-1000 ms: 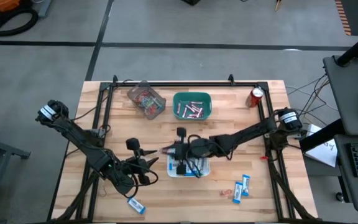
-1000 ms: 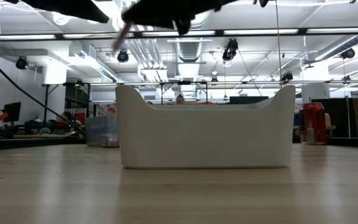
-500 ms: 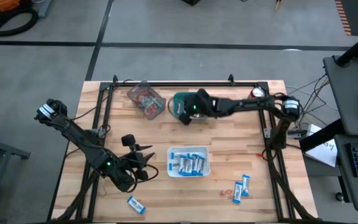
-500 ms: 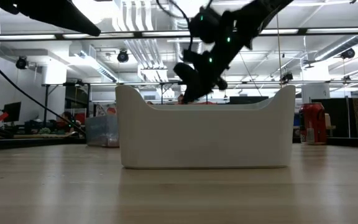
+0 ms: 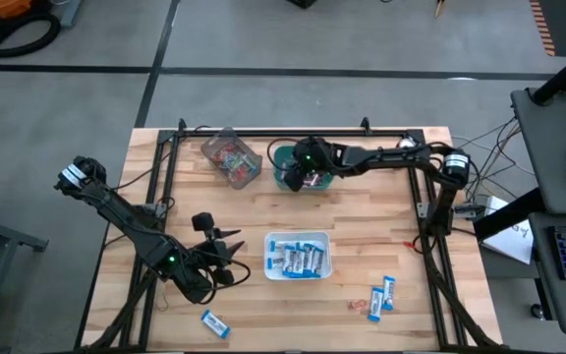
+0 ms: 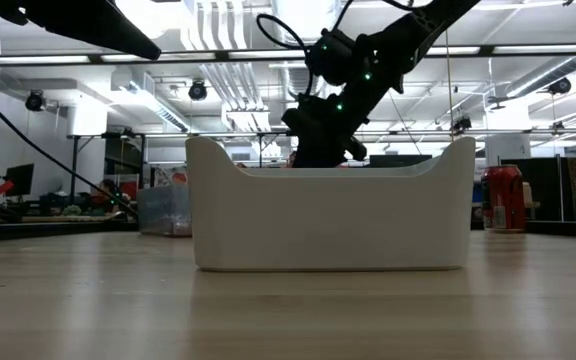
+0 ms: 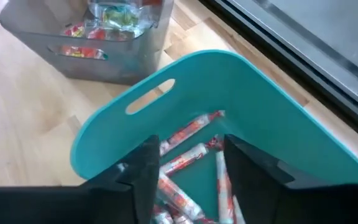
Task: Sort candy
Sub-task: Put the white chocolate bar into the white bin
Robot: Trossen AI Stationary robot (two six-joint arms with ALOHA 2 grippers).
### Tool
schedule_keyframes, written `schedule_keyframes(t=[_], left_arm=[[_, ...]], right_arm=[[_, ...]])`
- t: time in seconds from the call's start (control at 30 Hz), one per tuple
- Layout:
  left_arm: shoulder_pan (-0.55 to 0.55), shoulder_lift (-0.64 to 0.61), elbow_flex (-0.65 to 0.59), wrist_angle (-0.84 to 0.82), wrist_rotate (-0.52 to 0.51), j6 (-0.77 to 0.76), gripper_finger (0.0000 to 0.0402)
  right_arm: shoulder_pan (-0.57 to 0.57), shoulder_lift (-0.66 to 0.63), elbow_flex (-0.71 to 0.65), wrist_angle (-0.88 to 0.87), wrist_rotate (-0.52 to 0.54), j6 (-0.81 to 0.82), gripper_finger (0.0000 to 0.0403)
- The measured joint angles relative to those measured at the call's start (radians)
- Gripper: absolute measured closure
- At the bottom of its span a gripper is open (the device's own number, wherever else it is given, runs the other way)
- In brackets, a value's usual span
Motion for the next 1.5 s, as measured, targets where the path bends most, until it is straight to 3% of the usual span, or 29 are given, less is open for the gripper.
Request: schedule_keyframes(t=[0.1,0.23,0.33,0.8,1.03,1.27,1.5], left_arm=[[0.0,0.0,0.0,0.0,0.0,0.0,0.0274],[-0.001,0.0,0.0,0.0,0.0,0.0,0.0274],[0.0,0.0,0.0,0.001,0.0,0.001,0.0274],[0.001,0.0,0.0,0.002,0.0,0.038,0.0274],[0.002,0.0,0.0,0.002,0.0,0.086,0.0274],[0.003,0.001,0.0,0.005,-0.047,0.181,0.0274],[0.006,0.001,0.0,0.006,-0.14,0.291,0.0274]], right_arm=[[0.005,-0.029,0.0,-0.03,-0.105,0.047,0.0211],[0.04,-0.09,0.0,-0.082,-0.457,0.086,0.0207],[0.106,-0.137,0.001,-0.142,-0.621,0.12,0.0213],[0.489,-0.177,0.001,-0.601,-0.618,0.447,0.0218],[0.628,-0.177,0.001,-0.701,-0.603,0.689,0.0218],[0.77,-0.177,-0.001,-0.725,-0.411,0.911,0.0218],[0.918,-0.178,-0.045,-0.797,-0.347,1.221,0.0209]])
